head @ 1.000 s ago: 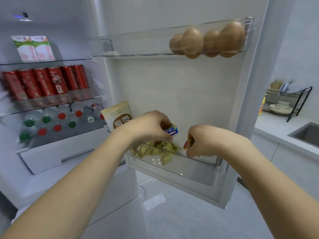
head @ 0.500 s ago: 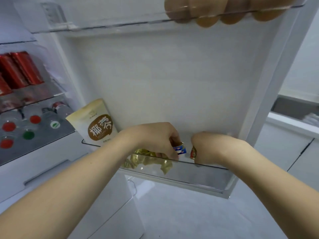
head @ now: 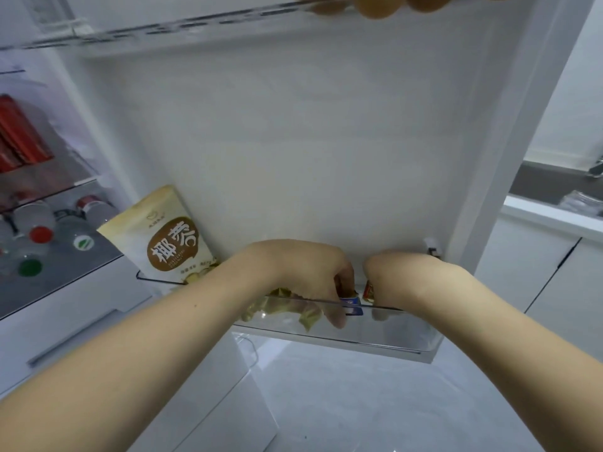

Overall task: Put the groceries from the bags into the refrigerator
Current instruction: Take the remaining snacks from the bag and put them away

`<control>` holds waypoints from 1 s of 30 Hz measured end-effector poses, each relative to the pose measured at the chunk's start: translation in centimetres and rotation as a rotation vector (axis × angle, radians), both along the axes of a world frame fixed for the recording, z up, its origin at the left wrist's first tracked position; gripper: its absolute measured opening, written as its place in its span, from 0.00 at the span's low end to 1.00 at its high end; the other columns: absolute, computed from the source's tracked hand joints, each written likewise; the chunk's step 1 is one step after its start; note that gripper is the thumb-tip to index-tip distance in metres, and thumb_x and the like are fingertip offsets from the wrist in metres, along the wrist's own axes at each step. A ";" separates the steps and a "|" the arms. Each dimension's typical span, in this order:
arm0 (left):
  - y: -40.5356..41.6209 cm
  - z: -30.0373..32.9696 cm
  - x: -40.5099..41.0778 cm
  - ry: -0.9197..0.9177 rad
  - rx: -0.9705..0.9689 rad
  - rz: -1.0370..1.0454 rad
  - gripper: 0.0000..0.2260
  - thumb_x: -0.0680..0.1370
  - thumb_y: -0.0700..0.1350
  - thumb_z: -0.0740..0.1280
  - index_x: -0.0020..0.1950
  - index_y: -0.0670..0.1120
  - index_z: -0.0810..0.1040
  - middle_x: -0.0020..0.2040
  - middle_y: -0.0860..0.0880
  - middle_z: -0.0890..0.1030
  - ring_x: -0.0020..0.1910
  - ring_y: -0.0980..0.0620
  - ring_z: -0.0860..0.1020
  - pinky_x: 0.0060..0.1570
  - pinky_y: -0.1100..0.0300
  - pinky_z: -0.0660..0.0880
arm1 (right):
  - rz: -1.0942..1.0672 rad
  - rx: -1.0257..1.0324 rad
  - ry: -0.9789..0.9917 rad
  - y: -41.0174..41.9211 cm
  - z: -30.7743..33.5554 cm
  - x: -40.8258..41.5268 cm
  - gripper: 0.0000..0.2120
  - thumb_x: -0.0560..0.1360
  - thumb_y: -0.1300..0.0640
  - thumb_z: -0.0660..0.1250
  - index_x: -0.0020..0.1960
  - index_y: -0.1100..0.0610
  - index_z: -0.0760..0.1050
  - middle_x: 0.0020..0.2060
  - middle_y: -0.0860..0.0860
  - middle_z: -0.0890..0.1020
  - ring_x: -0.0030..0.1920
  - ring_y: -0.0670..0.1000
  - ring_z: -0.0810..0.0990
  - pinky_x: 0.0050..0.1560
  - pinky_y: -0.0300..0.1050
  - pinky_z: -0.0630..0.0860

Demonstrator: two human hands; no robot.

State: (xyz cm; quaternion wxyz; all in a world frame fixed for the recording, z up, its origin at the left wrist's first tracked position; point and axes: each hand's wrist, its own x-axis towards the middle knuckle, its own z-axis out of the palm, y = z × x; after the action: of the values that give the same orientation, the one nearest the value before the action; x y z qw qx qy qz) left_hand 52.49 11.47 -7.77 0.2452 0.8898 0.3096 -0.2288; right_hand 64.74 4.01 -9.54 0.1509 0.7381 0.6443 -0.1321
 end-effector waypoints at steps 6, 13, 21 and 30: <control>0.1 -0.6 0.5 0.068 0.119 -0.053 0.16 0.65 0.56 0.79 0.49 0.53 0.82 0.42 0.51 0.85 0.39 0.48 0.84 0.44 0.47 0.83 | 0.030 -0.014 0.003 -0.3 0.4 -0.2 0.16 0.72 0.51 0.74 0.56 0.58 0.78 0.32 0.49 0.70 0.43 0.53 0.74 0.41 0.43 0.70; -0.5 0.1 -0.4 0.079 0.071 0.031 0.16 0.68 0.55 0.76 0.54 0.51 0.83 0.42 0.48 0.86 0.38 0.48 0.84 0.46 0.52 0.82 | 0.093 0.088 -0.015 -1.1 1.2 0.0 0.14 0.72 0.48 0.74 0.47 0.56 0.75 0.31 0.49 0.70 0.40 0.53 0.74 0.38 0.42 0.70; -2.3 1.5 -2.8 -0.218 0.235 0.273 0.20 0.73 0.56 0.73 0.64 0.54 0.80 0.58 0.59 0.81 0.54 0.59 0.78 0.53 0.64 0.73 | 0.129 0.305 0.117 -2.2 3.4 1.3 0.23 0.76 0.46 0.66 0.65 0.57 0.72 0.57 0.54 0.78 0.56 0.55 0.78 0.52 0.47 0.78; -6.6 2.6 -4.0 -0.260 0.627 0.458 0.25 0.80 0.57 0.63 0.76 0.51 0.67 0.73 0.51 0.71 0.68 0.51 0.72 0.63 0.60 0.68 | 0.256 0.632 0.399 -3.9 5.5 3.1 0.26 0.79 0.45 0.61 0.74 0.54 0.64 0.66 0.53 0.74 0.65 0.53 0.72 0.62 0.45 0.71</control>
State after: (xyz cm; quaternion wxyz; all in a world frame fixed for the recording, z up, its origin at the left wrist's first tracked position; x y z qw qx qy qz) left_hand 48.50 4.91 -5.17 0.0439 0.8509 0.5209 0.0517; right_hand 67.85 0.07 -4.03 -0.1965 0.6217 0.7567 -0.0482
